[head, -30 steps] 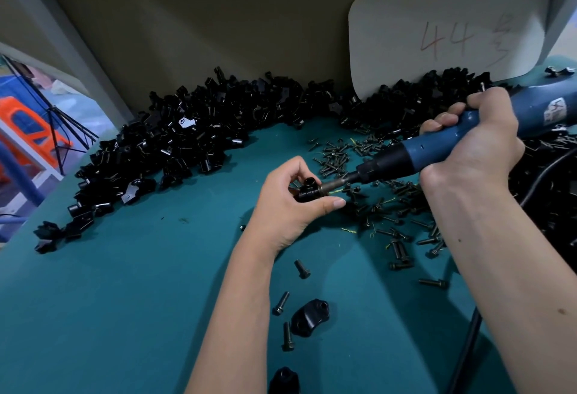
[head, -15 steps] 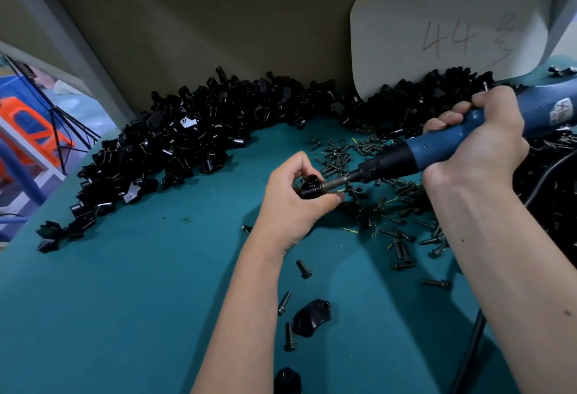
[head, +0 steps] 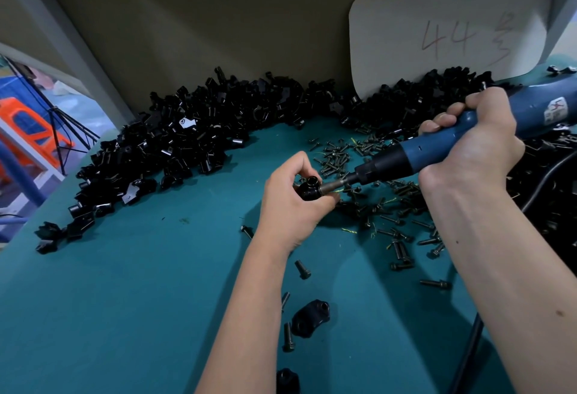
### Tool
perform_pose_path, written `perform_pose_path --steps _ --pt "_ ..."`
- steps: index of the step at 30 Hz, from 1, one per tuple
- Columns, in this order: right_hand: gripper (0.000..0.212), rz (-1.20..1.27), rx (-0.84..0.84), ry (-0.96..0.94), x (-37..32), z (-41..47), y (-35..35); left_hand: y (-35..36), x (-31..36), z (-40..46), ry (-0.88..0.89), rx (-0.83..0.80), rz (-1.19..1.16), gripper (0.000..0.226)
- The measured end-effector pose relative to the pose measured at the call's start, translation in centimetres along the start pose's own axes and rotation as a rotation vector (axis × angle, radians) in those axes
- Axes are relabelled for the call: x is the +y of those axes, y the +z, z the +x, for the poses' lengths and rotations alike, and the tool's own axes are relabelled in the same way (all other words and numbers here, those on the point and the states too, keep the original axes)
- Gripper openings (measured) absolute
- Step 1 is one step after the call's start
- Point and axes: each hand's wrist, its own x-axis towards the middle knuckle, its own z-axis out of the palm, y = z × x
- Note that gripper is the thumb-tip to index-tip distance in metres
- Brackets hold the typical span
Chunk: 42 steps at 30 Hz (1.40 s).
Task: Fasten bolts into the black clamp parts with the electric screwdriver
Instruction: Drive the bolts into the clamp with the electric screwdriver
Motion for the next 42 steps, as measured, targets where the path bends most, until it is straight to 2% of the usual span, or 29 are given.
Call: perform_pose_path --steps 14,19,26,31,37,42 --pt "0.022 -0.011 0.012 -0.011 0.19 0.13 0.07 0.72 0.23 -0.04 -0.028 0.065 0.026 0.034" --pt "0.023 -0.037 0.014 -0.042 0.45 0.0 0.01 0.62 -0.05 -0.15 0.023 0.097 0.21 0.033" --pt "0.02 0.001 -0.028 0.001 0.04 -0.01 0.06 0.76 0.26 -0.02 -0.023 0.035 -0.012 0.029" --pt "0.02 0.018 0.006 0.026 0.0 -0.16 0.13 0.8 0.32 -0.05 -0.012 0.058 -0.103 0.031" --pt "0.019 -0.01 0.059 0.016 0.01 0.02 0.33 0.9 0.72 -0.13 0.033 0.141 0.016 0.033" --pt "0.023 -0.041 0.105 -0.007 0.41 0.05 0.13 0.73 0.59 -0.41 0.201 0.256 0.379 0.037"
